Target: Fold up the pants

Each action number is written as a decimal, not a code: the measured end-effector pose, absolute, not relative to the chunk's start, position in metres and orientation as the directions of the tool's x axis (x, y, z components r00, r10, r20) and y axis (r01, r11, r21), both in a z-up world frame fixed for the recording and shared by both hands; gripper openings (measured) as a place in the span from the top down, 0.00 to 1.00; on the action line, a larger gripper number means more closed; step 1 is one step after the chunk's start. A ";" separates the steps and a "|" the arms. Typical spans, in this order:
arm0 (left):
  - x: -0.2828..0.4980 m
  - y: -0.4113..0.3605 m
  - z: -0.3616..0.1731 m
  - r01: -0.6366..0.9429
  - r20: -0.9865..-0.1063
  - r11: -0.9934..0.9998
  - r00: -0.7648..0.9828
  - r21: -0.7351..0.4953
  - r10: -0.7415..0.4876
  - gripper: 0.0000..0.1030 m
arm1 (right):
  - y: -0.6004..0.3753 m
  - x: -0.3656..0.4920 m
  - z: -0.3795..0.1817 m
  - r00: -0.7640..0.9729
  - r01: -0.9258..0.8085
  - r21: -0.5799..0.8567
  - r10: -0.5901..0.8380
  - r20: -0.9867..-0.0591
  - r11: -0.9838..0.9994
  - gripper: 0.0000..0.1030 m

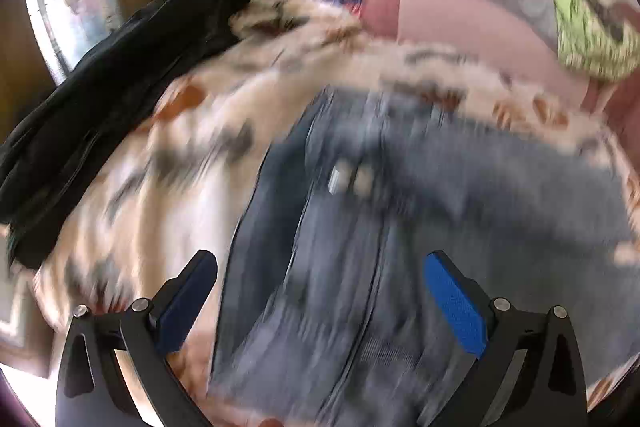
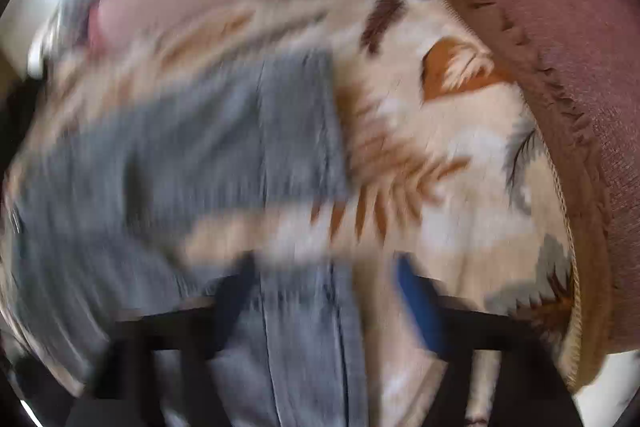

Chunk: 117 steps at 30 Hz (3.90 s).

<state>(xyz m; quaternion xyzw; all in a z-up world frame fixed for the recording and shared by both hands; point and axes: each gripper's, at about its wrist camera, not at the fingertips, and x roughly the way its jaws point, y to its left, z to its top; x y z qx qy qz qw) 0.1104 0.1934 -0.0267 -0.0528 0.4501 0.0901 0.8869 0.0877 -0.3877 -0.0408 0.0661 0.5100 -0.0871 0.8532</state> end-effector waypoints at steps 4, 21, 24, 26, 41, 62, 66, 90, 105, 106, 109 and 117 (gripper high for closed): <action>0.184 0.202 -0.035 -0.201 -0.833 0.979 0.546 -0.030 0.087 0.00 | -0.420 0.138 -0.041 0.516 0.270 0.167 0.004 -0.856 0.948 0.19; 0.311 0.180 -0.102 -0.180 -0.870 0.980 0.468 0.079 0.156 0.00 | -0.403 0.261 -0.065 0.447 0.263 -0.158 -0.266 -0.854 0.952 0.82; 0.309 0.182 -0.101 -0.192 -0.872 0.979 0.464 0.071 0.155 0.00 | -0.431 0.244 -0.077 0.435 0.293 0.048 -0.088 -0.896 0.955 0.68; 0.304 0.183 -0.097 -0.180 -0.879 0.982 0.456 0.063 0.140 0.00 | -0.442 0.219 -0.062 0.479 0.317 0.140 -0.031 -0.877 0.938 0.48; 0.275 0.179 -0.080 -0.146 -0.868 0.987 0.482 0.059 0.123 0.00 | -0.377 0.140 -0.070 0.305 0.107 0.012 -0.022 -0.952 0.994 0.76; 0.333 0.185 -0.094 -0.141 -0.913 0.990 0.404 -0.010 0.048 0.43 | -0.400 0.281 -0.068 0.384 0.193 0.108 0.026 -0.923 0.975 0.76; 0.337 0.194 -0.092 -0.170 -0.920 0.982 0.391 -0.086 -0.013 0.43 | -0.401 0.290 -0.076 0.384 0.187 0.118 0.038 -0.923 0.975 0.73; 0.293 0.219 -0.013 -0.152 -0.824 0.971 0.563 -0.183 -0.067 0.91 | -0.402 0.227 -0.005 0.556 0.135 0.249 0.134 -0.820 0.959 0.84; 0.031 0.270 -0.038 -0.013 -0.895 0.990 0.429 -0.144 -0.124 0.64 | -0.392 -0.071 -0.058 0.428 0.019 0.237 0.206 -0.880 0.971 0.50; 0.025 0.276 -0.043 -0.030 -0.903 0.990 0.415 -0.138 -0.113 0.63 | -0.395 -0.077 -0.063 0.424 0.037 0.225 0.189 -0.886 0.974 0.50; 0.016 0.283 -0.019 -0.070 -0.872 0.991 0.486 -0.112 -0.064 0.59 | -0.413 -0.092 -0.044 0.500 0.119 0.289 0.194 -0.844 0.950 0.39; 0.046 0.203 0.009 0.035 -0.798 0.996 0.597 -0.078 -0.083 0.34 | -0.424 -0.010 -0.040 0.508 0.262 0.338 0.169 -0.845 0.904 0.31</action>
